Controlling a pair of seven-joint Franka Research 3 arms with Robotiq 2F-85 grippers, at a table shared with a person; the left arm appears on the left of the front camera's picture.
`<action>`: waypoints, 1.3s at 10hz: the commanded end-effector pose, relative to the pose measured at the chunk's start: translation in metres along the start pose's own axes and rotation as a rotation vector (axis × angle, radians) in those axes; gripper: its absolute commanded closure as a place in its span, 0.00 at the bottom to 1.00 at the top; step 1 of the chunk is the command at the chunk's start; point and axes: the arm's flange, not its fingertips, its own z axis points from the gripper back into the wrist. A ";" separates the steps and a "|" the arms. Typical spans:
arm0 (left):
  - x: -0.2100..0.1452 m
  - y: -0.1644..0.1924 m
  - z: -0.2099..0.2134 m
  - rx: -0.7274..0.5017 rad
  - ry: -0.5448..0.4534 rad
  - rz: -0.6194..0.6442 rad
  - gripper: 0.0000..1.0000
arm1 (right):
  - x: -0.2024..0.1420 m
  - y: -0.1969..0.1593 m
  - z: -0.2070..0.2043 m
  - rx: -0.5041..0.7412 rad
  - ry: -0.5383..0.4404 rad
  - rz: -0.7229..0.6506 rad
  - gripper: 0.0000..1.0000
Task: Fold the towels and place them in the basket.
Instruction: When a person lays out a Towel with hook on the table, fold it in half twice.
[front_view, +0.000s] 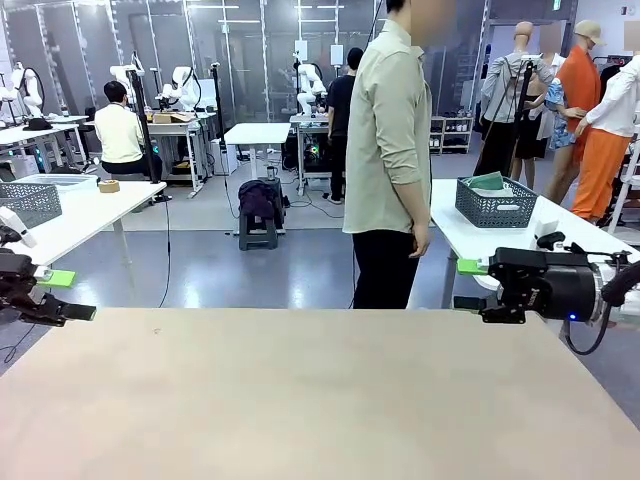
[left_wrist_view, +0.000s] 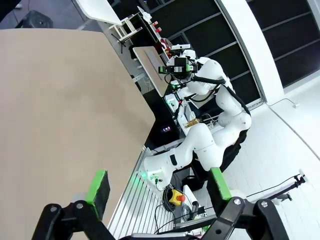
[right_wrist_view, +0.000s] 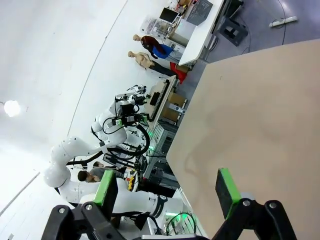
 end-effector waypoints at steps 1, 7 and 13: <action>0.002 0.000 -0.002 -0.028 -0.017 -0.016 0.00 | -0.001 0.001 -0.002 -0.003 0.001 0.023 0.00; 0.039 -0.005 0.082 -0.053 -0.084 0.131 0.00 | 0.031 0.015 0.084 -0.042 0.006 -0.188 0.00; 0.051 -0.006 0.108 -0.071 -0.109 0.354 0.00 | 0.038 0.043 0.111 -0.013 -0.013 -0.230 0.00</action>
